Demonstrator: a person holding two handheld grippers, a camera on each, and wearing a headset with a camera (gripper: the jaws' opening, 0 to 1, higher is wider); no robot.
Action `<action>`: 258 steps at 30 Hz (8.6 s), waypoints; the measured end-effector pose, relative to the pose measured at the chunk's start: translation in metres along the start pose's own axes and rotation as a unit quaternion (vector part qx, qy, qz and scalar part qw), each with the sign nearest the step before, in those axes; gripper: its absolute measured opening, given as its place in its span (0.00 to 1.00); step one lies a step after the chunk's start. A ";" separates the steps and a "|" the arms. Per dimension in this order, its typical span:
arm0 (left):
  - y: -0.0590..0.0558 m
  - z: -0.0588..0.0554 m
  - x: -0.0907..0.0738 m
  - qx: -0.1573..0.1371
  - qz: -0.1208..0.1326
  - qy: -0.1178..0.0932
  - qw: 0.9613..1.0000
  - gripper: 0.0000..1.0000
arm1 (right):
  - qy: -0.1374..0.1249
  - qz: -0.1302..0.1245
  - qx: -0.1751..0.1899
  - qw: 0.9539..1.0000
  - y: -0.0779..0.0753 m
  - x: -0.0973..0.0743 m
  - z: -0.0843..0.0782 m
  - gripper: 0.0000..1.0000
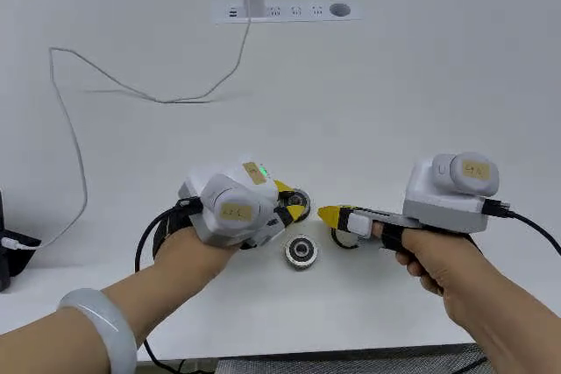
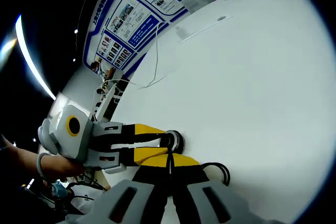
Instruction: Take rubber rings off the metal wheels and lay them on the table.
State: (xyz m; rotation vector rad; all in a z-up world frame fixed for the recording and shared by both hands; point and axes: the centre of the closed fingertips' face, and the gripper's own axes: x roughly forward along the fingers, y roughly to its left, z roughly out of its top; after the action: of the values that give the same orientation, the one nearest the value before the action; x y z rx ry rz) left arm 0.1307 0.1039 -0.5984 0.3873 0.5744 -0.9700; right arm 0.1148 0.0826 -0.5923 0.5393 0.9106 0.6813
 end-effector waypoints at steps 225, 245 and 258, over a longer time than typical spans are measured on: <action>0.001 -0.008 -0.001 -0.012 -0.006 -0.020 1.000 0.13 | 0.036 0.068 0.076 0.994 -0.004 0.022 0.003 0.01; 0.001 -0.007 0.000 -0.011 -0.006 -0.020 1.000 0.13 | 0.035 0.072 0.081 0.993 0.002 0.020 0.004 0.01; 0.001 -0.007 0.000 -0.010 -0.007 -0.019 1.000 0.13 | 0.034 0.078 0.080 0.993 0.009 0.020 0.004 0.01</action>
State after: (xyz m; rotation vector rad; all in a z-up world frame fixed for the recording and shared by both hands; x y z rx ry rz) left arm 0.1295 0.1084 -0.6037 0.3472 0.5533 -0.9826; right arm 0.1247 0.1026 -0.5949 0.7393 0.9995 0.7756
